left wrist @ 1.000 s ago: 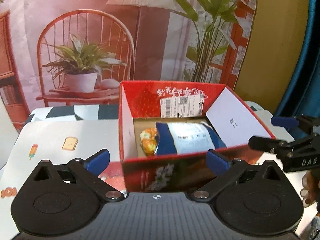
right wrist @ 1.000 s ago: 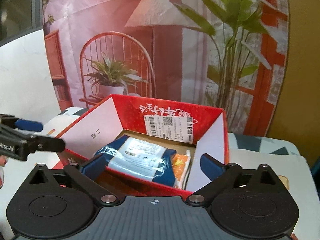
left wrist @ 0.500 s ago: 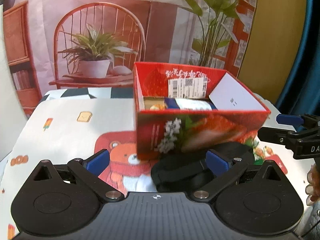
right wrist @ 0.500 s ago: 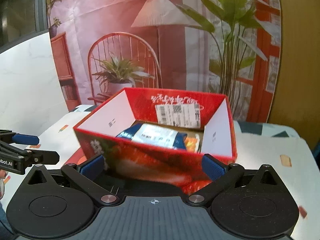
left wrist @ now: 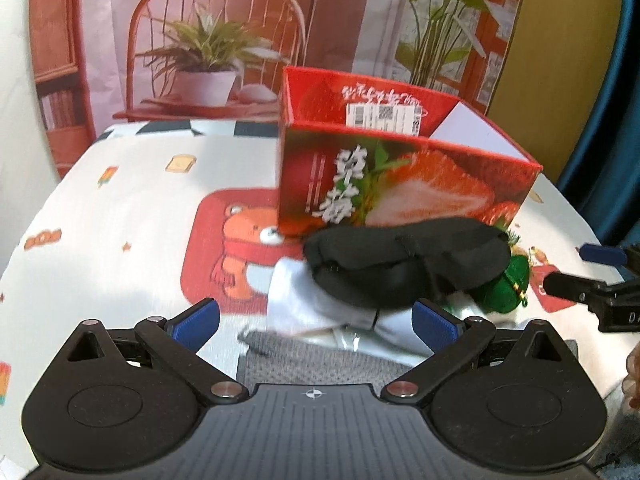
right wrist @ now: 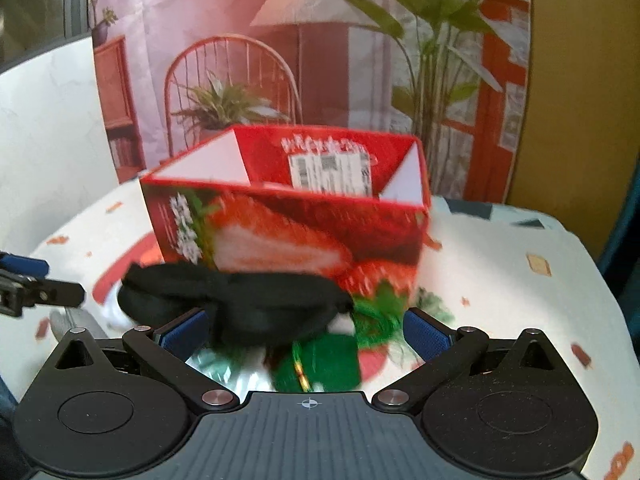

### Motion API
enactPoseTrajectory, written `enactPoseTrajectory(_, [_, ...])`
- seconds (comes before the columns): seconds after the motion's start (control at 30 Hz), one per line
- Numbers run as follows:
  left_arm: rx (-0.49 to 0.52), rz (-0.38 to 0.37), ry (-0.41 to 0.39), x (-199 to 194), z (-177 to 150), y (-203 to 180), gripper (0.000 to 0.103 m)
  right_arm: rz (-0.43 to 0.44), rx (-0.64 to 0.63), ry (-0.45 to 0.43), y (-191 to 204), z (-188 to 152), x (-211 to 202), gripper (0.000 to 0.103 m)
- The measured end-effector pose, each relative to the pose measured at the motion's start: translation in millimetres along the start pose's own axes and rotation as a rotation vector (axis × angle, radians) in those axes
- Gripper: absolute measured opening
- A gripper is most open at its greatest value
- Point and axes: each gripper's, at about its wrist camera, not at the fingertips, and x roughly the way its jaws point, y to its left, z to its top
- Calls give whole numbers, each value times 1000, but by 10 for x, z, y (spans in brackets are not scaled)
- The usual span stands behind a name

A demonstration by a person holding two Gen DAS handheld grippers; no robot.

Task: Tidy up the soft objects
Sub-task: 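Withdraw both tools from the box toward the remaining soft items, then lower the left tool onto the grey knit cloth and close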

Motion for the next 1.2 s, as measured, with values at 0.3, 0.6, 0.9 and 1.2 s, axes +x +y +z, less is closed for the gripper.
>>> enactPoseTrajectory(0.3, [-15,12,31,121,-136,12,103,49,6,91,71,-245,-21,102])
enactPoseTrajectory(0.6, [-47,23,72,236,-218,65,103,69,-61,229,199,-379,28,100])
enactPoseTrajectory(0.9, [-91,12,112,340,-332,124,103,11,6,338,21,-529,191,94])
enactPoseTrajectory(1.2, [-90,16,125,404,-376,122,103,16,-5,356,-13,-578,373,97])
